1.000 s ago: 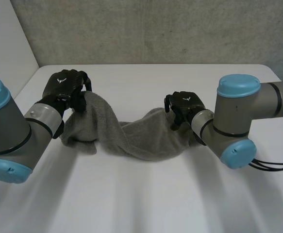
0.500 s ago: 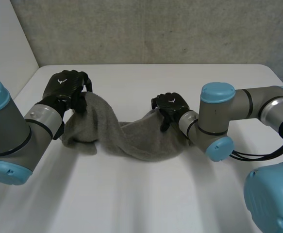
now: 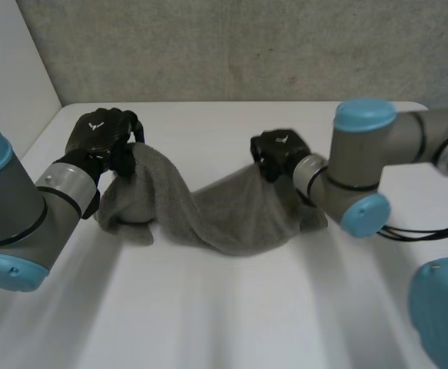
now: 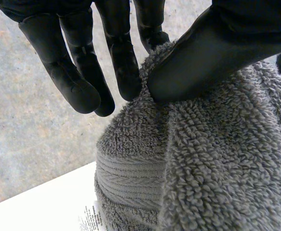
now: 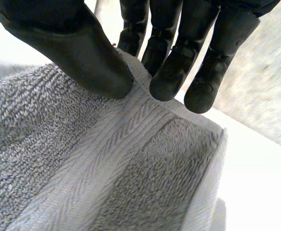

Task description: Fold the towel.

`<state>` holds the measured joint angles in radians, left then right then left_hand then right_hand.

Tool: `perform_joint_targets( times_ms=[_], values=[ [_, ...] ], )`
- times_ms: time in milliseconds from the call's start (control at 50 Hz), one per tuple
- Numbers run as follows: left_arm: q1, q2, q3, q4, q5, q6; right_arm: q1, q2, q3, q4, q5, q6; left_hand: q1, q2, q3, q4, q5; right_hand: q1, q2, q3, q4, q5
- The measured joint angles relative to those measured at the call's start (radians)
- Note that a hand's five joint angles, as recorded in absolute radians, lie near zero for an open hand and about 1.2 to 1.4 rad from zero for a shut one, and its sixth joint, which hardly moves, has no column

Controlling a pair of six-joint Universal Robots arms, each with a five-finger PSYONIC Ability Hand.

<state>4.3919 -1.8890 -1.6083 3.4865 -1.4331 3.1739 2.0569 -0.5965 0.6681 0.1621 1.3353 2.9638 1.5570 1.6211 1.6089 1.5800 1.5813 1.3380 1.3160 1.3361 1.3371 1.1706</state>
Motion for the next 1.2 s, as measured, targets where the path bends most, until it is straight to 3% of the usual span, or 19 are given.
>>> perform_joint_targets(
  times_ms=[200,420,480,640,760,840,920,960,1040,1100,1120,1200],
  values=[
    [0.002,0.05,0.063,0.004,0.0,0.006,-0.054,-0.342,0.139,-0.052,0.016,-0.053,0.0,0.0,0.0,0.0,0.0,0.002,0.0,0.005,0.0,0.0],
    [-0.002,0.063,0.265,0.06,-0.011,0.007,-0.051,-0.609,0.418,-0.507,0.047,-0.076,0.0,0.0,0.0,0.0,0.0,0.003,0.0,0.005,0.0,0.0],
    [-0.002,0.076,0.265,0.09,-0.004,0.009,-0.048,-0.67,0.504,-0.562,0.046,-0.079,0.0,0.0,0.0,0.0,0.0,0.003,0.0,0.005,0.0,0.0],
    [0.004,0.079,0.082,0.099,0.084,0.084,-0.054,-0.677,0.643,-0.346,-0.032,-0.197,0.0,0.0,-0.001,0.0,0.0,0.003,0.0,0.005,0.0,0.0],
    [0.015,0.06,-0.15,0.077,0.2,0.331,-0.061,-0.594,0.755,-0.137,-0.087,-0.415,0.0,0.0,-0.002,0.0,0.0,0.003,0.0,0.005,0.0,0.0],
    [0.019,0.06,-0.291,0.054,0.237,0.513,-0.076,-0.573,0.846,-0.092,-0.096,-0.51,0.0,0.0,-0.002,0.0,0.0,0.003,0.0,0.005,0.0,0.0],
    [0.019,0.078,-0.378,0.02,0.243,0.602,-0.094,-0.589,0.903,-0.092,-0.095,-0.532,0.0,0.0,-0.003,0.0,0.0,0.003,0.0,0.005,0.0,0.0],
    [0.018,0.105,-0.419,-0.012,0.242,0.627,-0.105,-0.61,0.933,-0.098,-0.095,-0.533,-0.171,-0.188,-0.178,-0.18,-0.175,0.003,0.0,0.005,0.0,0.0],
    [0.011,0.189,-0.484,-0.101,0.242,0.641,-0.125,-0.657,0.981,-0.116,-0.093,-0.526,-0.84,-0.874,-0.876,-0.862,-0.845,0.003,0.0,0.005,0.0,0.0],
    [0.005,0.247,-0.499,-0.15,0.242,0.636,-0.133,-0.679,1.004,-0.134,-0.092,-0.521,-1.146,-1.202,-1.2,-1.178,-1.183,0.003,0.0,0.005,0.0,0.0],
    [0.004,0.274,-0.498,-0.167,0.242,0.63,-0.136,-0.686,1.014,-0.145,-0.092,-0.519,-1.229,-1.287,-1.297,-1.26,-1.276,0.003,0.0,0.005,0.0,0.0],
    [0.001,0.346,-0.472,-0.195,0.242,0.597,-0.14,-0.697,1.037,-0.182,-0.09,-0.517,-1.272,-1.348,-1.346,-1.3,-1.34,0.003,0.0,0.005,0.0,0.0]
  ],
)
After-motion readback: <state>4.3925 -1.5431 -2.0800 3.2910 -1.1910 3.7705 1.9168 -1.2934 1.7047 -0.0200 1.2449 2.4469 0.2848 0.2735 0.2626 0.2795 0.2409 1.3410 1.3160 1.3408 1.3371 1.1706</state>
